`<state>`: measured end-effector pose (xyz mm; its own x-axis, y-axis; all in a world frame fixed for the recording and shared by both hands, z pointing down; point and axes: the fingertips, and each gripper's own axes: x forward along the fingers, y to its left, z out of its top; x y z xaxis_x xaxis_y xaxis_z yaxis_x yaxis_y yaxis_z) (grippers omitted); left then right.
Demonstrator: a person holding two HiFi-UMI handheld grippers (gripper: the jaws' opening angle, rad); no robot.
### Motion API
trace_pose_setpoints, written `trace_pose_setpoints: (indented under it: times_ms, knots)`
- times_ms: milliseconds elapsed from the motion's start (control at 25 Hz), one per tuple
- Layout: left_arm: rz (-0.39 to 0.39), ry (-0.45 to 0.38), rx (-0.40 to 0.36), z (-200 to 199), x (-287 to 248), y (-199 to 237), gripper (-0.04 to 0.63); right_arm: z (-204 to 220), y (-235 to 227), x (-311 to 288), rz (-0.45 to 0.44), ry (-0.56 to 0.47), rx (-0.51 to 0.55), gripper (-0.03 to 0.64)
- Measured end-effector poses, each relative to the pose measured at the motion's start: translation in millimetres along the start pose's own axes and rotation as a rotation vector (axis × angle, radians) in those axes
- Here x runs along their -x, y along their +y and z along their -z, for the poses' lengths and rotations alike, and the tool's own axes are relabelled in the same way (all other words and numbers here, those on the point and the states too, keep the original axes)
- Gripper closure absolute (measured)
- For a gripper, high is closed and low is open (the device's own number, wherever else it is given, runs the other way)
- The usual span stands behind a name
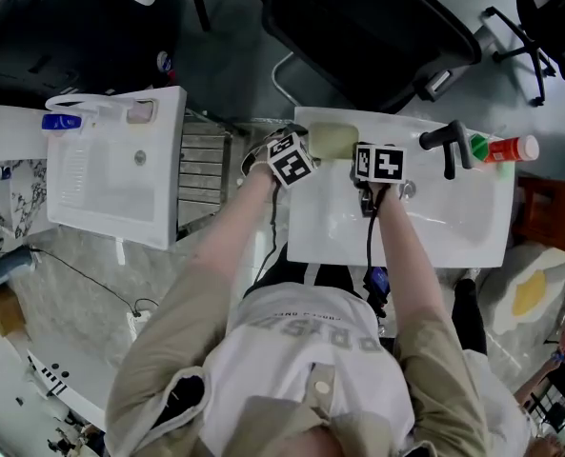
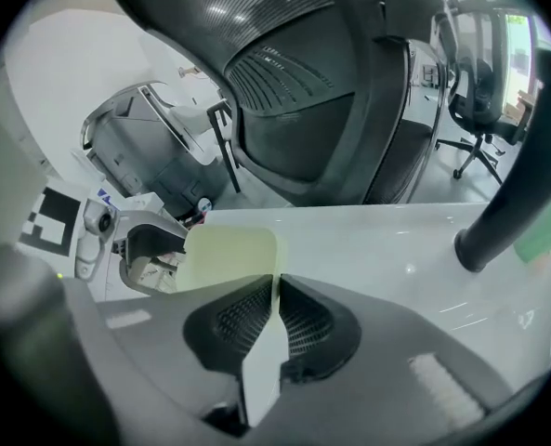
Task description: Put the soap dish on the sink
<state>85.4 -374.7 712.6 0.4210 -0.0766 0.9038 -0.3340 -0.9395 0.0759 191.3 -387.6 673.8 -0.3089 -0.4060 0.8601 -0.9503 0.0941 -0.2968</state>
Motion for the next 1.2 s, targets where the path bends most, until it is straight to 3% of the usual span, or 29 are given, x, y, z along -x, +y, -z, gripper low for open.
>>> trace_pose_setpoints:
  times_ms: [320, 480, 1200]
  knots:
    - [0.057, 0.037, 0.011, -1.3, -0.1, 0.8, 0.267, 2.2, -1.3, -6.3, 0.013, 0.032, 0.015, 0.586]
    - [0.029, 0.032, -0.017, -5.4, 4.7, 6.0, 0.267, 4.5, -2.5, -9.5, 0.011, 0.043, 0.003, 0.586]
    - [0.053, 0.076, -0.001, 2.4, 0.1, 3.2, 0.267, 5.4, -5.5, -16.8, 0.040, 0.055, -0.048, 0.591]
